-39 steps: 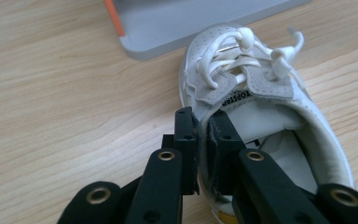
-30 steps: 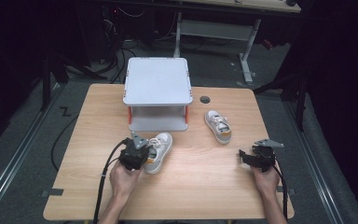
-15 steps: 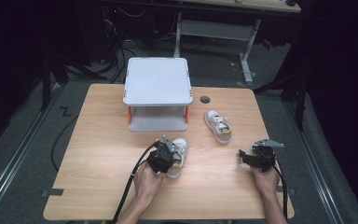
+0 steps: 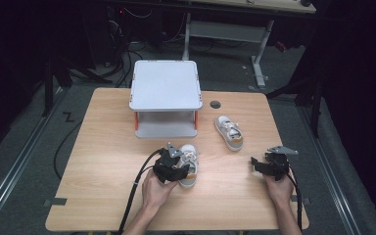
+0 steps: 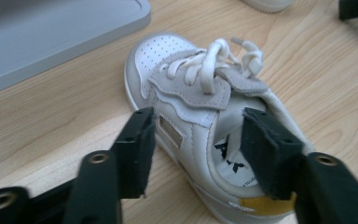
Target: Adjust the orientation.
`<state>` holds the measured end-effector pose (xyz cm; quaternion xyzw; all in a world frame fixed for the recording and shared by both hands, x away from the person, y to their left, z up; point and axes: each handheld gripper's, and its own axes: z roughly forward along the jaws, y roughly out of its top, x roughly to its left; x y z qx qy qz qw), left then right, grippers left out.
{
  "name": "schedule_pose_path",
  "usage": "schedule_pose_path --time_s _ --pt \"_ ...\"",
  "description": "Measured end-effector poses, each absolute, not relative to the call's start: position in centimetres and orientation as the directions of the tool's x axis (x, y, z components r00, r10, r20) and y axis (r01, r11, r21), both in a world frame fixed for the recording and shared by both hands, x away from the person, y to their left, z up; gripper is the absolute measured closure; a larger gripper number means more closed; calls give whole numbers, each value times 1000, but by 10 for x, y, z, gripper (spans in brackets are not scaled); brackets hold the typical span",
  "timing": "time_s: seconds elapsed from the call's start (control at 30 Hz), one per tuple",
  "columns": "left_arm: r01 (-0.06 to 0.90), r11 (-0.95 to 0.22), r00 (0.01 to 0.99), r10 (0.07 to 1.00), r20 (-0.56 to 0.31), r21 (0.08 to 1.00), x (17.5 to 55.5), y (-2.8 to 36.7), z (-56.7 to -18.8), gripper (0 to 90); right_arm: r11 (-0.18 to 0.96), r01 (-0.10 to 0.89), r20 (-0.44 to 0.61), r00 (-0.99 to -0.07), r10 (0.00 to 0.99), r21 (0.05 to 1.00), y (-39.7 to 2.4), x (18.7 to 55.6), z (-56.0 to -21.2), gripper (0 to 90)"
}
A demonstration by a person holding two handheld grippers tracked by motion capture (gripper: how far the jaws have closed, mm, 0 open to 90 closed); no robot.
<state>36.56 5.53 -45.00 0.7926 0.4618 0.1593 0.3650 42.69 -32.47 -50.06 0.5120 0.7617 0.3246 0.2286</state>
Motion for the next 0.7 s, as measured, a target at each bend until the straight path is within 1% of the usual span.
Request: schedule_pose_path --time_s 0.1,0.17,0.2,0.37,0.4,0.47,0.53,0.57,0.6,0.7 --pt "603 -297 531 842 -94 740 364 59 -448 380 266 631 -18 -372 928 729 -325 427 -501 328" --pt "603 -286 531 841 -107 744 363 61 -448 366 266 631 -18 -371 928 729 -325 427 -501 327" --pt "599 -264 534 836 -131 756 361 66 -446 359 266 631 -17 -371 928 729 -325 427 -501 327" --pt "566 -234 523 843 -125 791 359 81 -446 349 266 631 -18 -371 928 729 -325 427 -501 327" --pt "566 -204 502 854 -138 799 360 92 -448 348 266 631 -18 -371 929 729 -325 427 -501 327" --pt "566 -190 492 859 -143 802 362 98 -449 348 266 631 -18 -371 929 729 -325 427 -501 327" --pt "568 -150 443 885 -147 809 367 117 -457 351 266 631 -18 -371 929 729 -325 427 -501 327" --pt "568 -150 443 885 -147 809 367 117 -457 352 266 631 -18 -371 929 729 -325 427 -501 327" --pt "574 -130 418 895 -153 809 370 123 -461 352 266 631 -18 -371 929 729 -325 427 -501 327" --pt "595 -135 358 927 -111 793 380 136 -471 352 266 631 -18 -371 928 729 -325 427 -501 328"
